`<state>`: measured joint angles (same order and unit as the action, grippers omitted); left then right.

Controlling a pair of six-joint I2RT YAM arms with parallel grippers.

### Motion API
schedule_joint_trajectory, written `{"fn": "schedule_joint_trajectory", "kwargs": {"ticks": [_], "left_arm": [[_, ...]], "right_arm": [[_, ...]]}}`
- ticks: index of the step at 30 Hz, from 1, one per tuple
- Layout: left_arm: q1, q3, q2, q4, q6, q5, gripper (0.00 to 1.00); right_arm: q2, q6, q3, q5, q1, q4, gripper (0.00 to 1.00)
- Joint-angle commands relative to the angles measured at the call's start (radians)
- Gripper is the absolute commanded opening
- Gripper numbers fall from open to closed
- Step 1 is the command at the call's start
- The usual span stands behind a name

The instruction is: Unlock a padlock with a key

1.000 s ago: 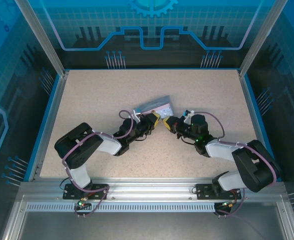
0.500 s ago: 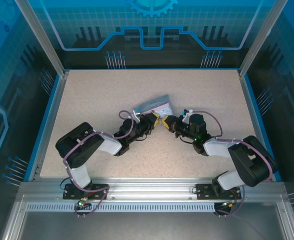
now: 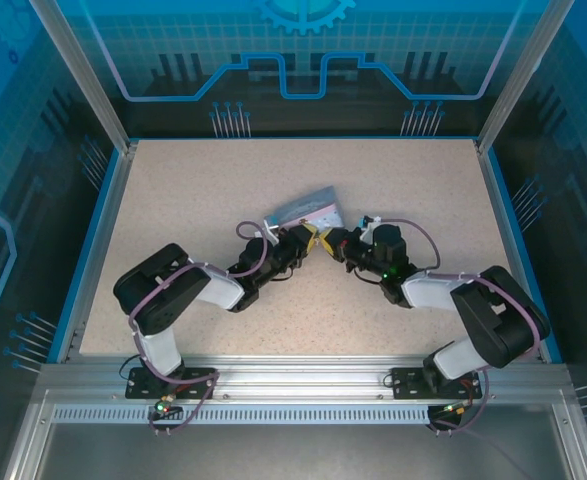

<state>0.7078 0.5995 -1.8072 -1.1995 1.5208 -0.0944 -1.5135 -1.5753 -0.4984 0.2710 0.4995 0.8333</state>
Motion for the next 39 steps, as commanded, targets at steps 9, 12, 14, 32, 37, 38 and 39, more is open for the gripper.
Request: {"fn": "schedule_joint_trajectory", "kwargs": {"ticks": [9, 12, 14, 32, 37, 38, 39], "left_arm": [[0.045, 0.051, -0.026, -0.073, 0.023, 0.092, 0.0], [0.046, 0.054, -0.029, -0.068, 0.015, 0.1, 0.0], [0.048, 0.055, -0.03, -0.064, 0.004, 0.117, 0.0], [0.048, -0.005, -0.041, -0.081, 0.005, 0.077, 0.0], [0.047, -0.035, -0.042, -0.086, 0.012, 0.038, 0.0], [0.046, -0.038, -0.042, -0.086, 0.013, 0.031, 0.0], [0.045, -0.041, -0.043, -0.085, 0.014, 0.026, 0.0]], "right_arm": [[-0.063, 0.02, -0.079, 0.058, 0.068, -0.008, 0.0], [-0.091, -0.009, -0.08, 0.085, 0.064, 0.042, 0.0], [-0.105, -0.025, -0.086, 0.104, 0.06, 0.057, 0.0], [-0.086, -0.002, -0.082, 0.111, 0.057, 0.027, 0.0], [-0.066, 0.004, -0.074, 0.109, 0.056, 0.017, 0.09], [-0.063, 0.007, -0.073, 0.108, 0.056, 0.013, 0.11], [-0.059, 0.009, -0.072, 0.109, 0.055, 0.009, 0.14]]}}
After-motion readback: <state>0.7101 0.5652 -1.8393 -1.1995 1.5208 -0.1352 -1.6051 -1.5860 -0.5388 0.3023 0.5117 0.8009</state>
